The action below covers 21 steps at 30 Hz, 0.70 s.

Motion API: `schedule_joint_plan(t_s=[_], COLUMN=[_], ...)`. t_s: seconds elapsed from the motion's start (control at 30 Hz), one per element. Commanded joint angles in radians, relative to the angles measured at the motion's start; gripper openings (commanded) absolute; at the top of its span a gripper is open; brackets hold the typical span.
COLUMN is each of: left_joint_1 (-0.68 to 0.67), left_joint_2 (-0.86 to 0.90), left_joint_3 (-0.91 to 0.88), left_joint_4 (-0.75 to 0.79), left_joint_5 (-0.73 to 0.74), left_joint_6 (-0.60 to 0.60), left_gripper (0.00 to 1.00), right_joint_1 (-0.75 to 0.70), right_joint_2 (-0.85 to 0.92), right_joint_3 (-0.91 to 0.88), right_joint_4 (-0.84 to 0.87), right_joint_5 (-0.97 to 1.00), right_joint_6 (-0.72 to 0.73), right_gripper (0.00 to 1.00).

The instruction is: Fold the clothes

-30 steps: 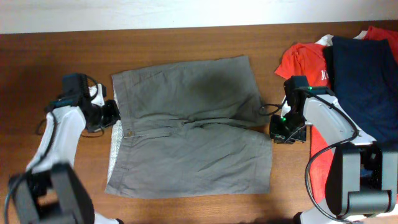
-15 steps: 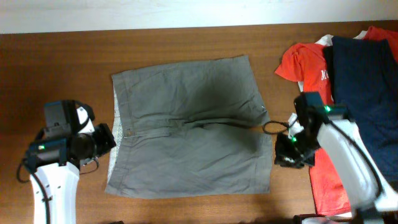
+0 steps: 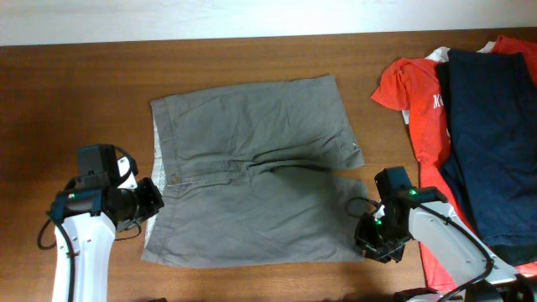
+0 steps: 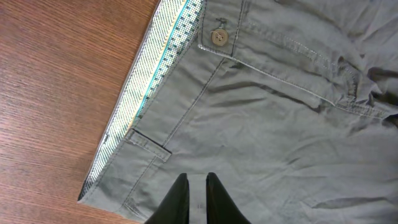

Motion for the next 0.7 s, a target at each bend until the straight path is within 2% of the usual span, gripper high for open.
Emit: schedule_joint_plan(t_s=[0.0, 0.03, 0.07, 0.2, 0.4, 0.47, 0.53, 0.6, 0.67], left_joint_1=[0.006, 0.006, 0.006, 0.006, 0.006, 0.006, 0.006, 0.006, 0.006], left_joint_2=[0.002, 0.002, 0.002, 0.002, 0.002, 0.002, 0.002, 0.002, 0.002], left_joint_3=[-0.004, -0.004, -0.004, -0.004, -0.004, -0.004, -0.004, -0.004, -0.004], left_joint_4=[0.002, 0.002, 0.002, 0.003, 0.012, 0.009, 0.009, 0.008, 0.003], left_joint_5=[-0.003, -0.003, -0.003, -0.003, -0.003, -0.003, 0.013, 0.016, 0.016], left_joint_6=[-0.006, -0.006, -0.006, -0.006, -0.006, -0.014, -0.017, -0.017, -0.017], left_gripper=[0.13, 0.13, 0.13, 0.14, 0.14, 0.14, 0.25, 0.26, 0.26], right_joint_1=[0.01, 0.01, 0.01, 0.01, 0.01, 0.01, 0.01, 0.01, 0.01], right_joint_2=[0.0, 0.0, 0.0, 0.0, 0.0, 0.0, 0.0, 0.0, 0.0], right_joint_3=[-0.045, -0.053, -0.064, -0.116, -0.135, -0.135, -0.135, -0.135, -0.135], right_joint_4=[0.025, 0.035, 0.051, 0.103, 0.109, 0.113, 0.121, 0.142, 0.154], right_joint_5=[0.029, 0.027, 0.013, -0.049, -0.06, -0.059, -0.058, -0.051, -0.044], right_joint_6=[0.075, 0.098, 0.107, 0.109, 0.127, 0.126, 0.126, 0.126, 0.126], right_gripper=[0.44, 0.58, 0.66, 0.66, 0.5, 0.35, 0.23, 0.12, 0.16])
